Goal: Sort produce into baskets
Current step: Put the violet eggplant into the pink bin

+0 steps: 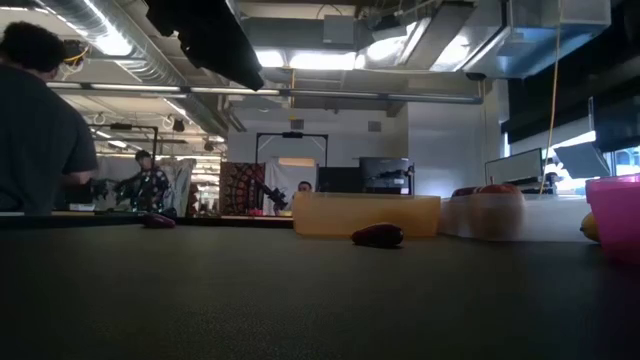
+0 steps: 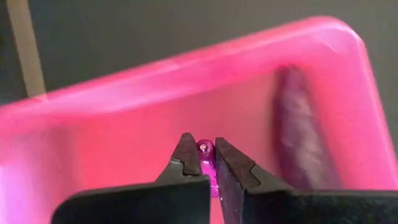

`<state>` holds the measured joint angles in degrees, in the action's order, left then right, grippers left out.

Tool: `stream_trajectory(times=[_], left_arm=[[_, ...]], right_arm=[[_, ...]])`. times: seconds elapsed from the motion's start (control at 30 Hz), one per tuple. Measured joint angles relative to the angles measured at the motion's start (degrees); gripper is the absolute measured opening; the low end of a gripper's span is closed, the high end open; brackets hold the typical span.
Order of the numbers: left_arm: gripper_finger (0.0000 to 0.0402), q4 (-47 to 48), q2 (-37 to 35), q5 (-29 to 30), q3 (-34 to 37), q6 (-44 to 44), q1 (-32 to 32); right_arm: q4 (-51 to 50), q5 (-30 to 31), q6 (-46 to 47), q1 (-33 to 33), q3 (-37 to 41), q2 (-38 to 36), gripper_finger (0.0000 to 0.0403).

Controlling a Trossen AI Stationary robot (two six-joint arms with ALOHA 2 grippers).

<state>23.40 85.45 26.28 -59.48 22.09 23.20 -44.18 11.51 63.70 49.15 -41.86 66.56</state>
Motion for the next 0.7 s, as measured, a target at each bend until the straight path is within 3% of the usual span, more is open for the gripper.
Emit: stream_trajectory(times=[0.37,0.53,0.7], left_arm=[[0.0198,0.0,0.0,0.2,0.0,0.0,0.0],[0.0198,0.0,0.0,0.2,0.0,0.0,0.0],[0.0198,0.0,0.0,0.2,0.0,0.0,0.0]], right_arm=[[-2.0,0.8,4.2,0.7,5.5,3.6,0.0016],[-2.5,-1.6,5.0,0.7,3.9,3.6,0.0081],[-7.7,-2.6,2.2,0.1,-3.1,3.3,0.0154]])
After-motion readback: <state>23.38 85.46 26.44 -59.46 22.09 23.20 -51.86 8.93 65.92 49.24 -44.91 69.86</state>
